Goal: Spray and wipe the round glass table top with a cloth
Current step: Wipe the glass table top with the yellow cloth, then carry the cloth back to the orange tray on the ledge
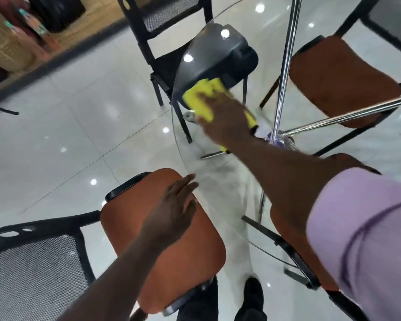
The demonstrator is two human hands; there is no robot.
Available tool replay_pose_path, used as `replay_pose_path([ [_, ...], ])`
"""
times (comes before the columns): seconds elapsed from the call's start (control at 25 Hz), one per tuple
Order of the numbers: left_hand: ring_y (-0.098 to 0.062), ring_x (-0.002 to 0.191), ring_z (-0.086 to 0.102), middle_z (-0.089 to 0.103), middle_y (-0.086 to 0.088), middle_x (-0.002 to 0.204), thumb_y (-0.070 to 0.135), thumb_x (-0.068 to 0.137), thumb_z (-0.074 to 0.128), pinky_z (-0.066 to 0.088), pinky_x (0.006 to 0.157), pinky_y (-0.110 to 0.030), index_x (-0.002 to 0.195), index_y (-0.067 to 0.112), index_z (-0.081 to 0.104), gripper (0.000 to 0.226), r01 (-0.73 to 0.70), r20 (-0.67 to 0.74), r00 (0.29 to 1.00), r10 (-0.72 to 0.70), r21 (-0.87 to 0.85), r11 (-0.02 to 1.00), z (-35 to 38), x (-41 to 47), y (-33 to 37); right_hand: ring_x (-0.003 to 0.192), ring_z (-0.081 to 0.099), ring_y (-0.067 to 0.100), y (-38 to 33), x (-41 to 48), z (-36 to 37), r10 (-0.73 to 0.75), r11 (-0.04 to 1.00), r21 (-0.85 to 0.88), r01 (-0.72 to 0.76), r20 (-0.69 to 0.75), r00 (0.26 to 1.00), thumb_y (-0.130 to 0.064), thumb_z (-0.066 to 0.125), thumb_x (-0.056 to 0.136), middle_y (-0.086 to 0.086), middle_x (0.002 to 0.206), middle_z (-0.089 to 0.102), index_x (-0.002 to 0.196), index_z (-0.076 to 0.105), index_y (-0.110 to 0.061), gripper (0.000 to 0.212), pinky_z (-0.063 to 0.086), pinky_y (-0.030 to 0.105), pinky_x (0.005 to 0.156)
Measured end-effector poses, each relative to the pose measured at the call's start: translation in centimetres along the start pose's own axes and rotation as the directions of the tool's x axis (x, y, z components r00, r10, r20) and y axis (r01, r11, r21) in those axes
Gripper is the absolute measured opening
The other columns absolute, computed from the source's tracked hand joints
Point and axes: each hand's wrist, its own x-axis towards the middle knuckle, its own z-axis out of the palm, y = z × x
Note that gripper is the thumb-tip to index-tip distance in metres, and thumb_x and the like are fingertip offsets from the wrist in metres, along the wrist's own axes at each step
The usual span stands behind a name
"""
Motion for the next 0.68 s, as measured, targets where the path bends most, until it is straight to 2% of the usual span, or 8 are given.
replay_pose_path([
  [0.08, -0.015, 0.141, 0.045, 0.054, -0.006, 0.151, 0.028, 0.102, 0.047, 0.031, 0.119, -0.024, 0.143, 0.013, 0.056, 0.045, 0.112, -0.115, 0.986, -0.118, -0.065, 0.992, -0.4, -1.1, 0.0, 0.135, 0.065, 0.038, -5.7, -3.3, 0.7, -0.17, 0.977, 0.143, 0.156, 0.092, 0.981, -0.038, 0.078, 0.089, 0.012, 0.148, 0.067, 0.145, 0.069, -0.024, 0.059, 0.052, 0.05, 0.111],
  [0.2, -0.015, 0.117, 0.051, 0.058, -0.01, 0.128, 0.022, 0.101, 0.047, 0.036, 0.101, -0.019, 0.129, 0.007, 0.058, 0.034, 0.149, -0.286, 0.942, -0.174, -0.109, 0.983, -1.7, -2.8, 1.7, 0.143, 0.059, 0.032, -7.9, -13.4, -3.4, -0.343, 0.934, 0.209, 0.291, 0.285, 0.895, -0.039, 0.068, 0.095, 0.006, 0.158, 0.06, 0.151, 0.064, -0.032, 0.057, 0.043, 0.053, 0.119],
  [0.28, -0.02, 0.114, 0.051, 0.057, -0.01, 0.123, 0.023, 0.102, 0.048, 0.04, 0.099, -0.031, 0.126, 0.007, 0.058, 0.031, 0.151, -0.248, 0.955, -0.165, -0.076, 0.986, -1.1, -3.2, 3.1, 0.147, 0.054, 0.029, -5.2, -20.0, -8.2, -0.397, 0.916, 0.216, 0.337, 0.384, 0.834, -0.037, 0.063, 0.099, 0.004, 0.161, 0.057, 0.155, 0.059, -0.034, 0.056, 0.04, 0.05, 0.123],
  [0.36, -0.02, 0.115, 0.052, 0.055, -0.002, 0.122, 0.033, 0.102, 0.058, 0.041, 0.098, -0.035, 0.132, 0.012, 0.057, 0.036, 0.183, -0.111, 0.977, -0.182, 0.004, 0.983, 1.4, -2.8, 3.9, 0.149, 0.054, 0.027, -0.8, -26.0, -12.6, -0.392, 0.919, 0.202, 0.337, 0.396, 0.831, -0.036, 0.065, 0.101, 0.002, 0.162, 0.056, 0.155, 0.058, -0.033, 0.054, 0.04, 0.048, 0.125],
  [0.44, -0.015, 0.123, 0.053, 0.049, 0.008, 0.132, 0.049, 0.094, 0.072, 0.044, 0.101, -0.038, 0.151, 0.025, 0.046, 0.067, 0.265, 0.04, 0.963, -0.267, 0.052, 0.963, 4.8, -2.6, 5.4, 0.146, 0.057, 0.026, 3.6, -30.3, -16.6, -0.31, 0.947, 0.201, 0.25, 0.372, 0.875, -0.037, 0.065, 0.105, 0.001, 0.16, 0.058, 0.152, 0.062, -0.031, 0.048, 0.042, 0.046, 0.124],
  [0.56, -0.025, 0.153, 0.028, 0.026, -0.003, 0.169, 0.045, 0.098, 0.067, 0.029, 0.125, -0.045, 0.16, 0.016, 0.036, 0.075, 0.071, 0.313, 0.942, -0.119, 0.158, 0.985, 6.8, -4.3, 12.2, 0.133, 0.062, 0.025, 8.8, -33.7, -23.0, -0.067, 0.971, 0.237, -0.006, 0.302, 0.951, -0.03, 0.054, 0.112, 0.004, 0.145, 0.07, 0.134, 0.076, -0.02, 0.033, 0.044, 0.032, 0.118],
  [0.6, -0.027, 0.157, 0.023, 0.018, -0.003, 0.173, 0.051, 0.099, 0.064, 0.026, 0.127, -0.044, 0.161, 0.017, 0.034, 0.077, 0.031, 0.379, 0.92, -0.1, 0.183, 0.983, 7.0, -4.9, 14.3, 0.135, 0.062, 0.026, 9.7, -33.8, -25.4, 0.117, 0.943, 0.257, -0.212, 0.34, 0.933, -0.022, 0.06, 0.108, 0.005, 0.146, 0.069, 0.137, 0.073, -0.023, 0.032, 0.042, 0.024, 0.117],
  [0.68, -0.027, 0.156, 0.028, 0.018, -0.003, 0.174, 0.058, 0.098, 0.06, 0.027, 0.127, -0.041, 0.16, 0.02, 0.037, 0.076, 0.016, 0.388, 0.917, -0.089, 0.189, 0.982, 6.1, -5.8, 18.2, 0.136, 0.065, 0.03, 11.2, -33.0, -29.5, 0.456, 0.792, 0.216, -0.571, 0.413, 0.788, -0.01, 0.074, 0.099, 0.01, 0.149, 0.067, 0.147, 0.065, -0.024, 0.051, 0.045, 0.023, 0.106],
])
